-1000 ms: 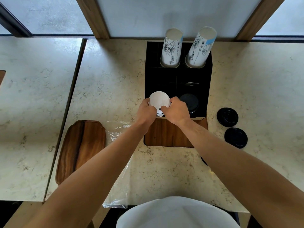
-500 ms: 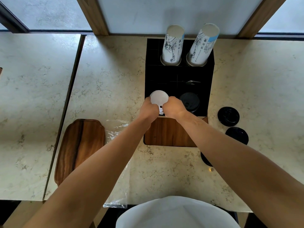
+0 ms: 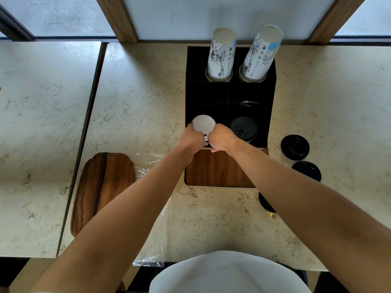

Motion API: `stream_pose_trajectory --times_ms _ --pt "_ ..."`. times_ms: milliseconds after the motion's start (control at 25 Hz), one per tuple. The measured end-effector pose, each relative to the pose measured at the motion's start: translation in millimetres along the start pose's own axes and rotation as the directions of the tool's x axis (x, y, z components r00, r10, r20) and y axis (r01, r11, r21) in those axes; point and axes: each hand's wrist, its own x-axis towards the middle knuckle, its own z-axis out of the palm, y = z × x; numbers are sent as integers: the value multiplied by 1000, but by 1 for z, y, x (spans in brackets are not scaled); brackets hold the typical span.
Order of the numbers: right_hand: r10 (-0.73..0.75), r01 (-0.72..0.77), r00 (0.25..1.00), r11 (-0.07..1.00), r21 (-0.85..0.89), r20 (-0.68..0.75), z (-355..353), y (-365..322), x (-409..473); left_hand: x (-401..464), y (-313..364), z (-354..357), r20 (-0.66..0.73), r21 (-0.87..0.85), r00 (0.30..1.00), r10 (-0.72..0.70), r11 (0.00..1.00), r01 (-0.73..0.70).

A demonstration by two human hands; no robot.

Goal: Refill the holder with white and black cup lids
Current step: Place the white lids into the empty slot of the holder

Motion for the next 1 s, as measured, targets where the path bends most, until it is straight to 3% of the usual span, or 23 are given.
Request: stream_pose_trajectory --times_ms 40,120,240,320,600,880,1000 --pt "-42 44 999 992 -120 15 -1 3 -2 0 1 1 -2 -10 1000 -14 1000 14" --pt "-113 116 993 983 -141 25 -1 4 -2 0 5 1 12 -48 998 -55 997 56" --pt "-44 49 997 995 83 -64 2 8 5 -3 9 -2 26 -69 995 -97 993 98" --pt "-76 96 988 984 150 -132 3 8 5 -2 12 -4 9 -42 996 -93 995 94" --pt "-156 137 978 981 -138 -139 0 14 1 2 -3 -8 -28 33 999 -20 999 21" --pt "-243 203 946 960 -195 -213 -6 25 -23 -10 -15 -16 -82 111 992 95 990 -85" --pt "-282 262 907 959 -106 -313 -8 30 -41 -22 -17 -26 -117 92 987 114 990 -103"
